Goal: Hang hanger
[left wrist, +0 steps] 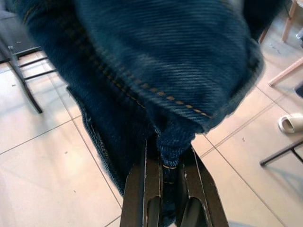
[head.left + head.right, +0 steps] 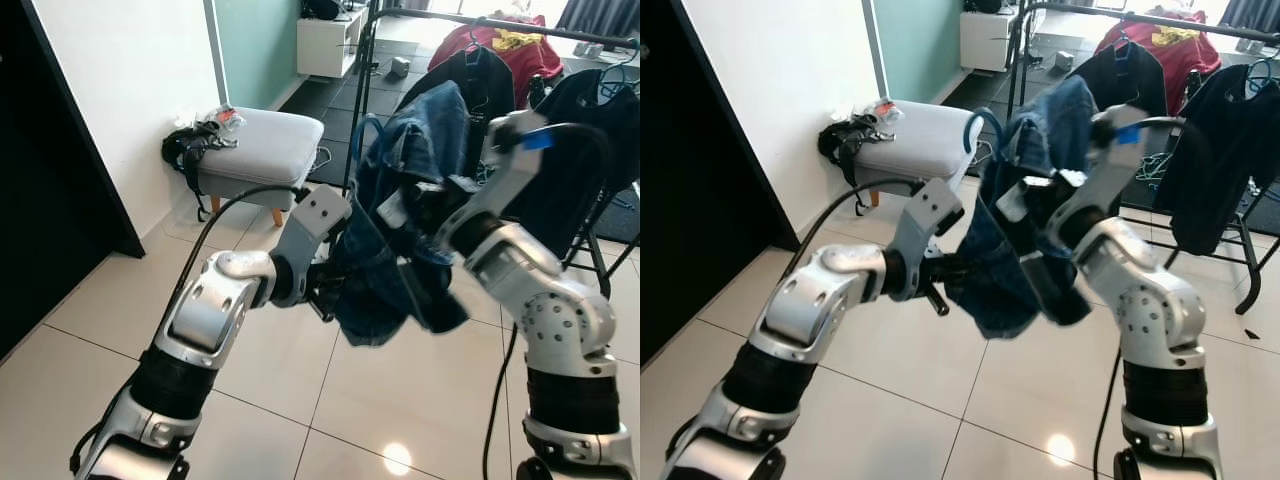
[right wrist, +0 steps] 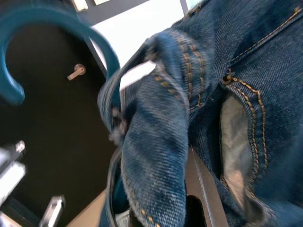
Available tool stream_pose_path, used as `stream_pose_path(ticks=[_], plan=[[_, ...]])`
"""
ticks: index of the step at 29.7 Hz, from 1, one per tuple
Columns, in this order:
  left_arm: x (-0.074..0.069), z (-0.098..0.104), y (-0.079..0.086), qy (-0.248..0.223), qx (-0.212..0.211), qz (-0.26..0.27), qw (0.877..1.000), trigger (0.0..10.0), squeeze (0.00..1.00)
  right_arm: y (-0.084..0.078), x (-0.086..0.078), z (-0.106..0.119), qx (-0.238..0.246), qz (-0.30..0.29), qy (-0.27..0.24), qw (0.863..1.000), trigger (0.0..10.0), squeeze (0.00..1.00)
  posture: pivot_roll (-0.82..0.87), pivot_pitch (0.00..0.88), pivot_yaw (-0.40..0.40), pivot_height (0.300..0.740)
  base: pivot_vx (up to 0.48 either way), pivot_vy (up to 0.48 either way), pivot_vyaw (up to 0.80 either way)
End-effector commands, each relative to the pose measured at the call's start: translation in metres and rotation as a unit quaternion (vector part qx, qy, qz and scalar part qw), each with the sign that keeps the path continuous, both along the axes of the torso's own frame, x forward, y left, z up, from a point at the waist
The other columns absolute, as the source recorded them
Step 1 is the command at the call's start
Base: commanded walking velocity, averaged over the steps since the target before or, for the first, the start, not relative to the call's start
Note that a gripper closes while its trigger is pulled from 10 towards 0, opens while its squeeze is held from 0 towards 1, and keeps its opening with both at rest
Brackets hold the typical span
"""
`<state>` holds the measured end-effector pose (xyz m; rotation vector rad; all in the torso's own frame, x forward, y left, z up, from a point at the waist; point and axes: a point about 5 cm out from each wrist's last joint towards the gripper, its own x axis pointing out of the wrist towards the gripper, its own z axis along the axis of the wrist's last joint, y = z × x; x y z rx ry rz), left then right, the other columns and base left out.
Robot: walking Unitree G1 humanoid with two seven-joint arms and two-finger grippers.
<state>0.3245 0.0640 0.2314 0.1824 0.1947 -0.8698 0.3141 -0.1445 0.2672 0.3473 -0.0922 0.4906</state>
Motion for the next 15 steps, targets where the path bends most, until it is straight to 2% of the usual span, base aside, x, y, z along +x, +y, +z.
stream_pose_path(ticks=[1, 3, 4, 5, 6, 7, 8, 11, 12, 13, 15], plan=[[0.001, 0.017, -0.004, -0.025, -0.024, -0.005, 0.999, 10.0, 0.0, 0.015, -0.003, -0.011, -0.019, 0.038, 0.023, 0.999, 0.0, 0.0, -0.05, 0.076, -0.02, 0.74, 0.0, 0.0, 0.0], [0.004, 0.021, 0.001, -0.027, -0.034, 0.006, 0.999, 10.0, 0.0, 0.018, -0.006, -0.017, -0.022, 0.045, 0.031, 0.998, 0.0, 0.0, -0.05, 0.076, -0.02, 0.74, 0.0, 0.0, 0.0], [0.007, 0.023, 0.009, -0.034, -0.029, 0.024, 0.999, 10.0, 0.0, 0.012, -0.007, -0.02, -0.021, 0.033, 0.035, 0.999, 0.0, 0.0, -0.05, 0.076, -0.02, 0.74, 0.0, 0.0, 0.0], [0.007, 0.023, 0.009, -0.034, -0.029, 0.024, 0.999, 10.0, 0.0, 0.012, -0.007, -0.02, -0.021, 0.033, 0.035, 0.999, 0.0, 0.0, -0.05, 0.076, -0.02, 0.74, 0.0, 0.0, 0.0], [0.011, 0.023, 0.02, -0.044, -0.013, 0.042, 0.998, 10.0, 0.0, -0.002, -0.007, -0.021, -0.022, 0.009, 0.035, 0.999, 0.0, 0.0, -0.05, 0.076, -0.02, 0.74, 0.0, 0.0, 0.0], [0.016, 0.021, 0.035, -0.061, 0.025, 0.064, 0.996, 10.0, 0.0, -0.023, -0.006, -0.02, -0.024, -0.031, 0.033, 0.999, 0.0, 0.0, -0.05, 0.083, -0.024, 0.74, 0.0, 0.0, 0.0], [0.016, 0.021, 0.035, -0.061, 0.025, 0.064, 0.996, 10.0, 0.0, -0.023, -0.006, -0.02, -0.024, -0.031, 0.033, 0.999, 0.0, 0.0, -0.05, 0.083, -0.024, 0.74, 0.0, 0.0, 0.0], [0.021, 0.018, 0.062, -0.081, 0.092, 0.094, 0.988, 10.0, 0.0, -0.063, -0.008, -0.015, -0.026, -0.111, 0.026, 0.993, 0.0, 0.0, -0.06, 0.086, -0.023, 0.74, 0.0, 0.0, 0.0], [0.023, 0.018, 0.069, -0.081, 0.101, 0.104, 0.986, 10.0, 0.0, -0.076, -0.01, -0.013, -0.029, -0.136, 0.023, 0.99, 0.0, 0.0, -0.06, 0.086, -0.023, 0.74, 0.0, 0.0, 0.0], [0.023, 0.018, 0.069, -0.081, 0.101, 0.104, 0.986, 10.0, 0.0, -0.076, -0.01, -0.013, -0.029, -0.136, 0.023, 0.99, 0.0, 0.0, -0.06, 0.086, -0.023, 0.74, 0.0, 0.0, 0.0], [0.024, 0.018, 0.076, -0.08, 0.107, 0.114, 0.984, 10.0, 0.0, -0.088, -0.012, -0.011, -0.033, -0.16, 0.021, 0.986, 0.0, 0.0, -0.06, 0.086, -0.023, 0.74, 0.0, 0.0, 0.0]])
